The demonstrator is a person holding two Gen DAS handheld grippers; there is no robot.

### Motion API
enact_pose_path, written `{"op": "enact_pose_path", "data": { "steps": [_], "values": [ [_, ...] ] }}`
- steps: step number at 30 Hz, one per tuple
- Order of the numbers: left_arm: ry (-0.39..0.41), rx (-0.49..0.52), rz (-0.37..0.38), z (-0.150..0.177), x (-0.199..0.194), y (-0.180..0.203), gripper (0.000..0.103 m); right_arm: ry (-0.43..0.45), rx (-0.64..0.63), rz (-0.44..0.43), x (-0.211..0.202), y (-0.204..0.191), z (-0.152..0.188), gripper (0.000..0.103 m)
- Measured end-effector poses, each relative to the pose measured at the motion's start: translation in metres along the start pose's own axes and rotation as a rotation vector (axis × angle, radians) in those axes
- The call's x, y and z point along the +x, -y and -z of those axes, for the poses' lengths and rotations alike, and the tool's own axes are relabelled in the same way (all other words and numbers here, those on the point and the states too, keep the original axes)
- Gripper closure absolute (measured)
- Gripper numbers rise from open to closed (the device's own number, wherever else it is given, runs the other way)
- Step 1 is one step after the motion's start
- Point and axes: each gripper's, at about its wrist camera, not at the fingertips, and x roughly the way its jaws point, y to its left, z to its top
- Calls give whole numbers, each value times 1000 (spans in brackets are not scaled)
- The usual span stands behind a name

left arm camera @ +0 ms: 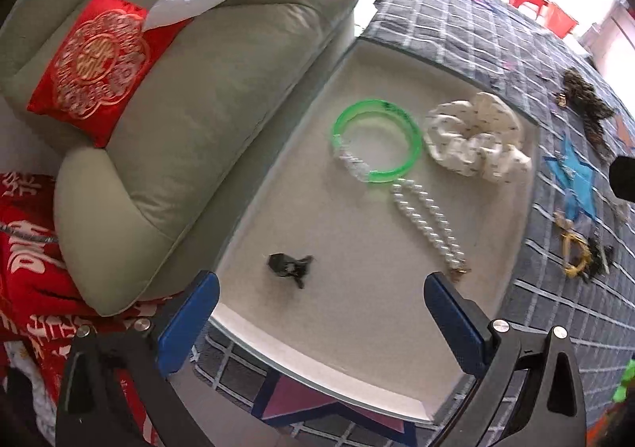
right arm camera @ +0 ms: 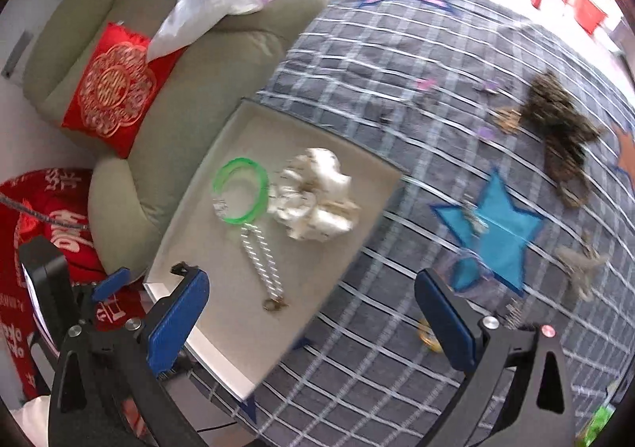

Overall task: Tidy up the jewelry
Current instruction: 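Move both tools back over the remaining jewelry on the table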

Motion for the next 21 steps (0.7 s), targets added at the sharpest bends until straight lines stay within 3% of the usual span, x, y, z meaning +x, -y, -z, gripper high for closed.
{"op": "enact_pose_path", "data": {
  "steps": [7, 21],
  "values": [
    [36, 103, 28, -4, -25, 38, 0, 11, 118, 59, -29, 59, 31, 0],
    [43, 316, 165, -9, -52, 142, 0, 15, 378, 161, -66, 180, 106, 0]
  ]
}}
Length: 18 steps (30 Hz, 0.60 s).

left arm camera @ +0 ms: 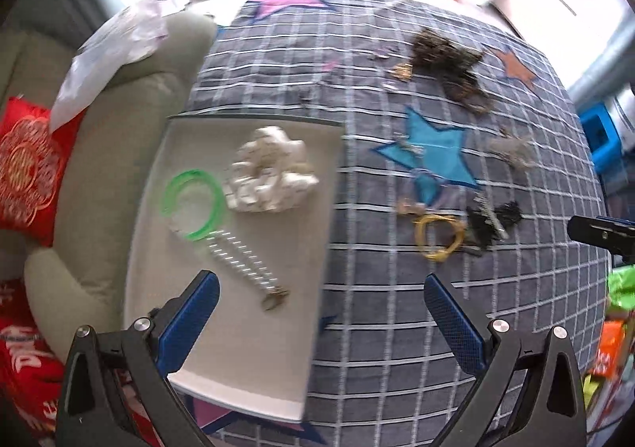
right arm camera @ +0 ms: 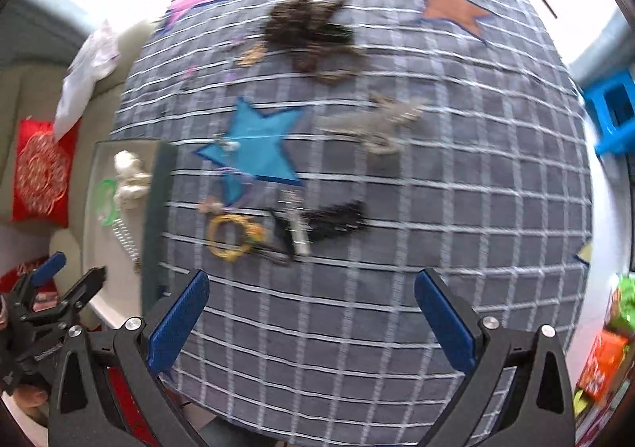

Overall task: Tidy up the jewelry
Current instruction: 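Move both tools back over the remaining jewelry on the table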

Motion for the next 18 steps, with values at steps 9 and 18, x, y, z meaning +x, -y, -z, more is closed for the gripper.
{"op": "enact_pose_path", "data": {
  "steps": [9, 18],
  "values": [
    [-43, 53, 64, -13, 21, 45, 0, -14, 54, 20, 8, 43, 6, 0],
    [-81, 68, 80, -35, 50, 72, 7, -18, 45, 14, 23, 55, -7, 0]
  ]
}}
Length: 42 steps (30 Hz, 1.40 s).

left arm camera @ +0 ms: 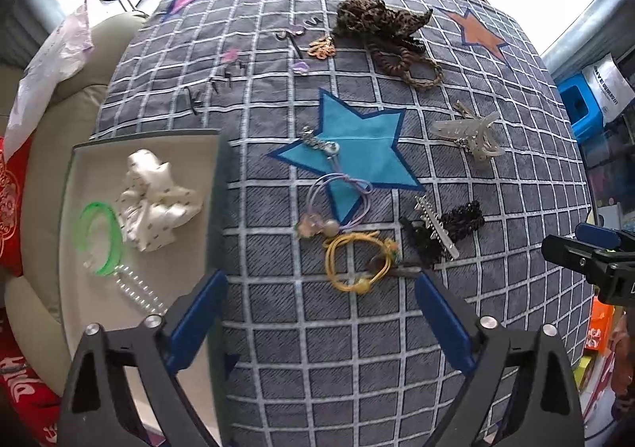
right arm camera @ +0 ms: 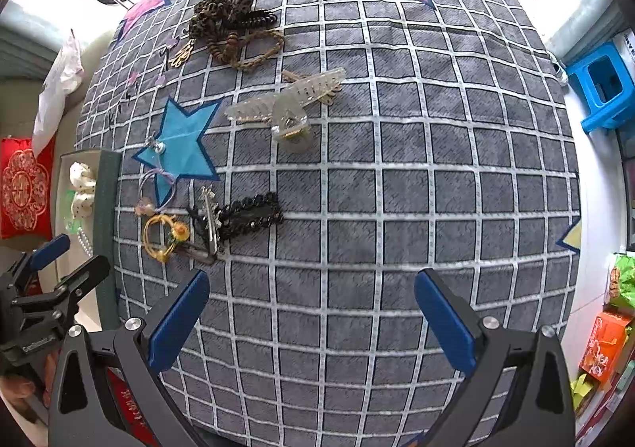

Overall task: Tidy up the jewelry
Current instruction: 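Move both tools back over the remaining jewelry on the table, then grasp the clear claw clip with the right tool while the left tool grasps the lilac hair tie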

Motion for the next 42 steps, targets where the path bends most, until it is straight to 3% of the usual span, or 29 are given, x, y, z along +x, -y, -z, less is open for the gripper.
{"op": "enact_pose_path", "data": {
  "steps": [7, 10, 19, 22, 29, 34, 38, 40, 42],
  "values": [
    [-3, -19, 13, -22, 19, 8, 7, 26, -6, -17, 6, 3, -26, 0],
    [-20, -21, 15, -30, 31, 11, 17, 29, -13, -28, 10, 2, -36, 8],
    [-33, -22, -20, -43, 61, 17, 17, 7, -49, -58, 31, -12, -58, 12],
    [-43, -33, -26, -47, 72, 16, 17, -9, -49, -66, 41, -15, -65, 24],
    [-66, -38, -28, -51, 87, 13, 17, -17, -23, -80, 56, -17, -79, 34],
    [-52, -20, -39, -48, 89, 16, 17, -8, -2, -77, 62, -16, -85, 54],
    [-45, -12, -50, -48, 92, 16, 25, 0, 20, -84, 65, -14, -88, 63],
    [-40, 0, -49, -43, 87, 18, 34, -4, 20, -91, 67, -14, -88, 68],
    [-36, 14, -47, -43, 85, 21, 51, 0, 19, -92, 66, -16, -88, 68]
  ]
}}
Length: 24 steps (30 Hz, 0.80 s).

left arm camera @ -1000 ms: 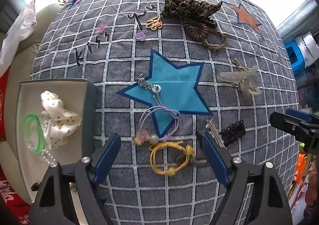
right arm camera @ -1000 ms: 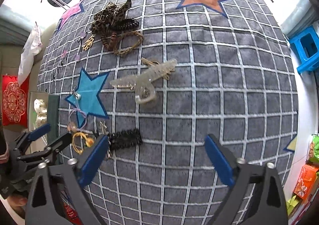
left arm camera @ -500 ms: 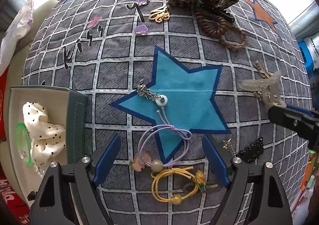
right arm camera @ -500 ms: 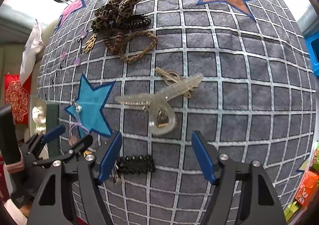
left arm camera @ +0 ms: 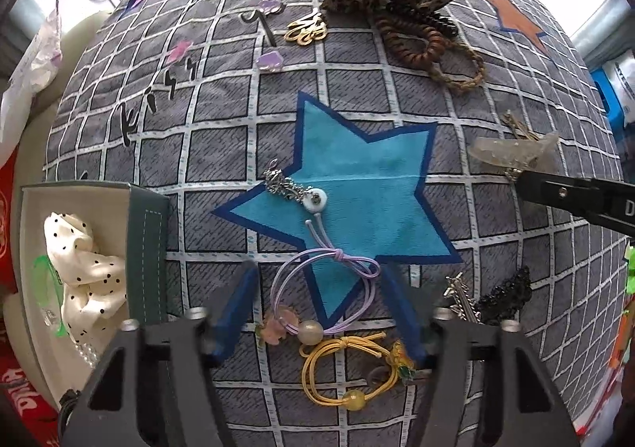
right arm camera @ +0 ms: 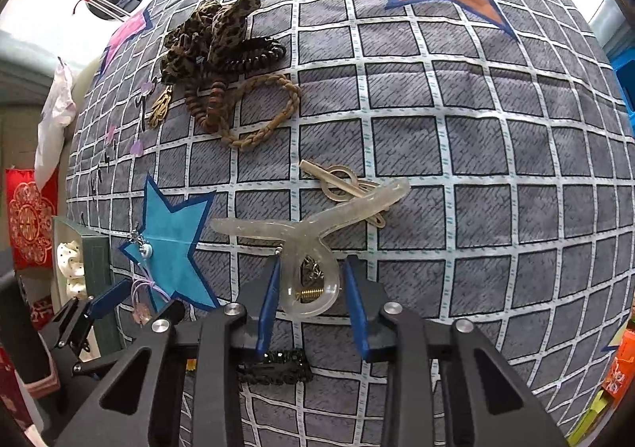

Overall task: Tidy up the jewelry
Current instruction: 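Grasp the clear claw clip with the right tool while the left tool grasps the lilac hair tie, then carry the clear claw clip and lilac hair tie over the white tray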

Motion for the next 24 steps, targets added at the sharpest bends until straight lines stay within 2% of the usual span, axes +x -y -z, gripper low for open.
{"op": "enact_pose_path", "data": {
  "steps": [1, 3, 4, 5, 6, 14, 24],
  "values": [
    [1, 3, 0, -2, -3, 2, 56, 4, -1, -1, 0, -1, 0, 68],
    [3, 4, 2, -6, -7, 2, 74, 14, -1, -3, -3, -1, 1, 69],
    [3, 1, 3, -7, -7, 2, 79, 18, -2, -4, -4, -1, 1, 69],
    [2, -4, 10, -7, -7, 2, 90, 23, -4, -5, -6, -1, 1, 69],
    [-1, -10, 23, -7, -6, 2, 94, 29, -7, -6, -7, -2, 2, 69],
    [19, -24, 63, -3, -21, -6, 96, 60, -20, -11, -22, -4, 6, 69],
    [63, -25, 113, 11, -61, -22, 96, 73, -1, -28, -45, 4, 18, 69]
  ]
}}
